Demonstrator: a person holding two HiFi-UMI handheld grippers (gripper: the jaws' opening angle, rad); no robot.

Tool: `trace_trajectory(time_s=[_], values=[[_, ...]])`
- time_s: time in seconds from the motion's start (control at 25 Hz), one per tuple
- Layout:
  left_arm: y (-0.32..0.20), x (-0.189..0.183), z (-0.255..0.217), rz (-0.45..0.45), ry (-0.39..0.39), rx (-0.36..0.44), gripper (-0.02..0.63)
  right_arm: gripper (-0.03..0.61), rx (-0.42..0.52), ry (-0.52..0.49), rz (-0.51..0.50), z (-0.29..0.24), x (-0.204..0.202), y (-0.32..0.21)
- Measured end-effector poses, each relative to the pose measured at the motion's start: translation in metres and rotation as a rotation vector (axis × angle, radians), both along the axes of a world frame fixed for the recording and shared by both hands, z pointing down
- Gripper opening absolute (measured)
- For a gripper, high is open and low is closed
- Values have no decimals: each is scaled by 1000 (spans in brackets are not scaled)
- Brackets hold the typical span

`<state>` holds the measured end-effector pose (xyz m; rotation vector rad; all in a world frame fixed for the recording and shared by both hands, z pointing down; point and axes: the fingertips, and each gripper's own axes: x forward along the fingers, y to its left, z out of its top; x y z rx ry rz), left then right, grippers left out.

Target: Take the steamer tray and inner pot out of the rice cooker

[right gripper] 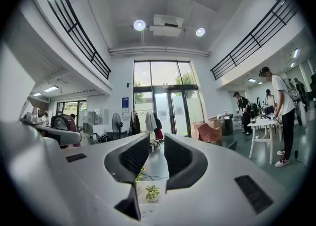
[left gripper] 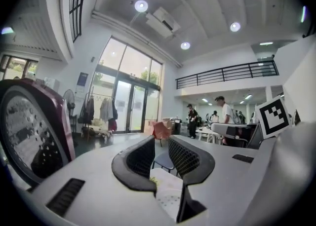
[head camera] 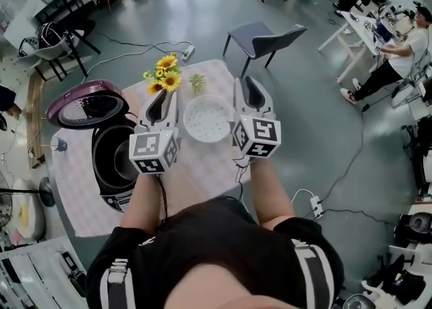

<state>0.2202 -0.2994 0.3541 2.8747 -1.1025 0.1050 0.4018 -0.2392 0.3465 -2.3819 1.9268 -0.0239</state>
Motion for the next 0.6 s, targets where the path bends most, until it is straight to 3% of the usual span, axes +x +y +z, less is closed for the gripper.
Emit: trace_trajectory(time_s=[0.16, 0.28, 0.44, 0.6], values=[[16, -46, -29, 9, 43, 10, 6, 6, 56, 36, 10, -31, -48, 20], [24, -81, -43, -3, 57, 22, 3, 2, 75, 26, -45, -43, -86, 27], [30, -131, -50, -52, 21, 75, 3, 2, 94, 40, -75, -51, -131, 30], [31, -188, -50, -136, -47, 97, 3, 2, 129, -26, -137, -60, -178, 25]])
